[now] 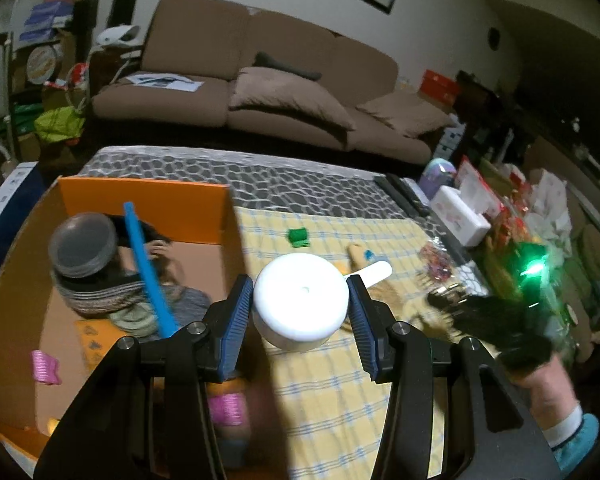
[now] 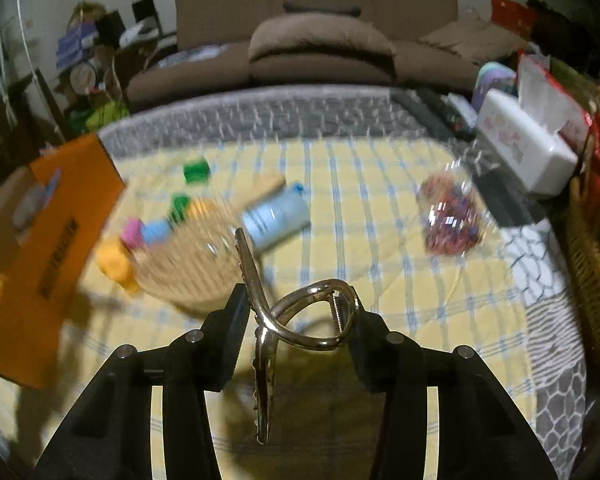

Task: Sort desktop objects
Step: 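Carry the white container and gold clip over the orange box with both tools, then lower the container and clip into the box and open both tools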

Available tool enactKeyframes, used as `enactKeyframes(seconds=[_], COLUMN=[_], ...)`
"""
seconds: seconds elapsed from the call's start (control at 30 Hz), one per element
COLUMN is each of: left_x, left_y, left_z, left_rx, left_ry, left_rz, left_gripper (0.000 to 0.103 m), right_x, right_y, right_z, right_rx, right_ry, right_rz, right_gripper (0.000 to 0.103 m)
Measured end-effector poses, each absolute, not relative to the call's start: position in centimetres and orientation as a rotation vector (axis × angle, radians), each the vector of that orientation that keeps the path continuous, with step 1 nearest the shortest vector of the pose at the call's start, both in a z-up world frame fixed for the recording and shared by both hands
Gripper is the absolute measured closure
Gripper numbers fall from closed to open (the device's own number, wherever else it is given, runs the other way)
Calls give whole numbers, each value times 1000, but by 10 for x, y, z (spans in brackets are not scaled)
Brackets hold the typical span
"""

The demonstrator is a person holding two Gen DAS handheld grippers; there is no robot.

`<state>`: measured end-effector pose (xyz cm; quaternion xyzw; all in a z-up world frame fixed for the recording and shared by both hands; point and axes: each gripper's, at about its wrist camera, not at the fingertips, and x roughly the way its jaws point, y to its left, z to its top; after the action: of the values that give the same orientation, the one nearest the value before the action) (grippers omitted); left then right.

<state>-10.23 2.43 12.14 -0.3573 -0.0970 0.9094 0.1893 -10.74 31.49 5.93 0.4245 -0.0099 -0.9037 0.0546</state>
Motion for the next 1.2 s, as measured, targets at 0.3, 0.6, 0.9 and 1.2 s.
enactKeyframes(seconds=[0.3, 0.6, 0.9, 1.2], left_x=[-110, -121, -136, -143], left_y=[-57, -113, -130, -138], left_z=[118, 98, 68, 59], left_rx=[-1034, -1124, -1263, -1329], left_ry=[-379, -450, -406, -447], left_rz=[2663, 2718, 2741, 2726], left_gripper=[58, 58, 58, 49], right_x=[-99, -111, -117, -117], right_y=[266, 172, 89, 42], right_z=[116, 118, 104, 83], right_rx=[1127, 1075, 1037, 1056], right_ry=[-106, -78, -42, 76], right_rz=[-2704, -2565, -2465, -2428], right_gripper=[56, 56, 56, 37])
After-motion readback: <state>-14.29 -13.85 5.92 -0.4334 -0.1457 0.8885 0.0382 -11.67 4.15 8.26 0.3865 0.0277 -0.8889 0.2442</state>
